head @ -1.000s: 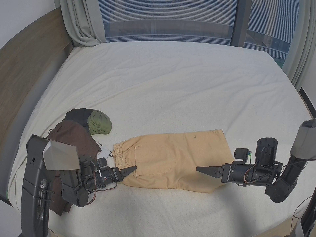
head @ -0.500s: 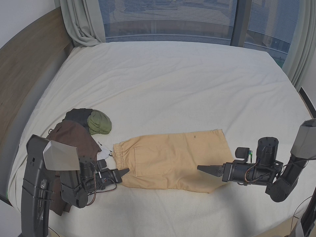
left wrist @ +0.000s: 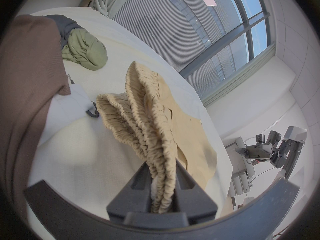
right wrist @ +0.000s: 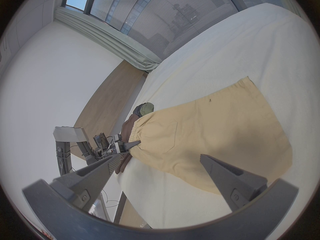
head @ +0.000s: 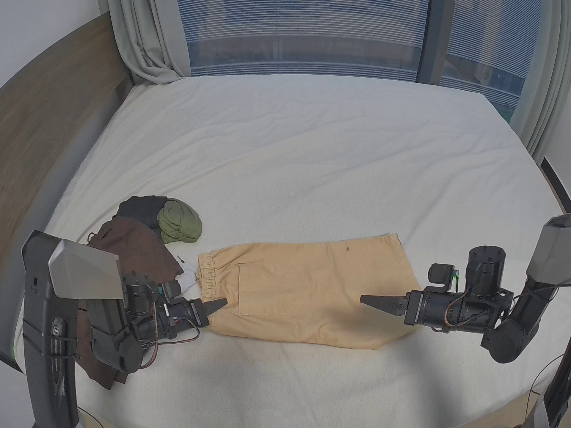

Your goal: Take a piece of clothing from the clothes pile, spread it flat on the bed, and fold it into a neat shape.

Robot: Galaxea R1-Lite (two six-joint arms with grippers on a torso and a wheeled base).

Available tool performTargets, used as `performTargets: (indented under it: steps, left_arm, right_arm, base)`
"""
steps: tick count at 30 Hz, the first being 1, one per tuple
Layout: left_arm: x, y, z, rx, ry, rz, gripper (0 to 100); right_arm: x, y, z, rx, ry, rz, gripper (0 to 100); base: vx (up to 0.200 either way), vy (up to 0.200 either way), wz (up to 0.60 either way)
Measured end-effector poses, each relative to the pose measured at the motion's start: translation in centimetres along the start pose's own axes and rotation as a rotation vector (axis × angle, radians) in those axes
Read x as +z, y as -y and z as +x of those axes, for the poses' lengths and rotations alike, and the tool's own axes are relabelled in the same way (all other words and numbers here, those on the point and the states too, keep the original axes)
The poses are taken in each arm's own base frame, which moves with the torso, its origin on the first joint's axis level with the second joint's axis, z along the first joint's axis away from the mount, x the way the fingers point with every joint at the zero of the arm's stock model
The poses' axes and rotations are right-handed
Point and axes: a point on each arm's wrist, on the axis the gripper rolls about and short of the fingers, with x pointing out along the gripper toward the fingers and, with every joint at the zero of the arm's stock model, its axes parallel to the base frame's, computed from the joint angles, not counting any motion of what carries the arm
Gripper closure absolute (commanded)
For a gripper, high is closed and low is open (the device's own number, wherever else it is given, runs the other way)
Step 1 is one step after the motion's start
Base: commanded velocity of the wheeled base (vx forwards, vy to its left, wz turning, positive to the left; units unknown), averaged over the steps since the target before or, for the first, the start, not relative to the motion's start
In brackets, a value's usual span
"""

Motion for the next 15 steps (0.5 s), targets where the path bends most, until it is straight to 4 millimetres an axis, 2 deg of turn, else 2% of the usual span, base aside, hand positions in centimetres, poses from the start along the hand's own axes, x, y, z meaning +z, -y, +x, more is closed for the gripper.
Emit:
performTargets:
  steps: [15]
  left_arm:
    - [1.9,-0.1,-4.8,-0.02,0.015,-0.031,100]
  right_arm:
    - [-0.3,-0.1,0.2,0.005,-0.013,0.0,0]
  base:
    - [0.0,0.0,0.0]
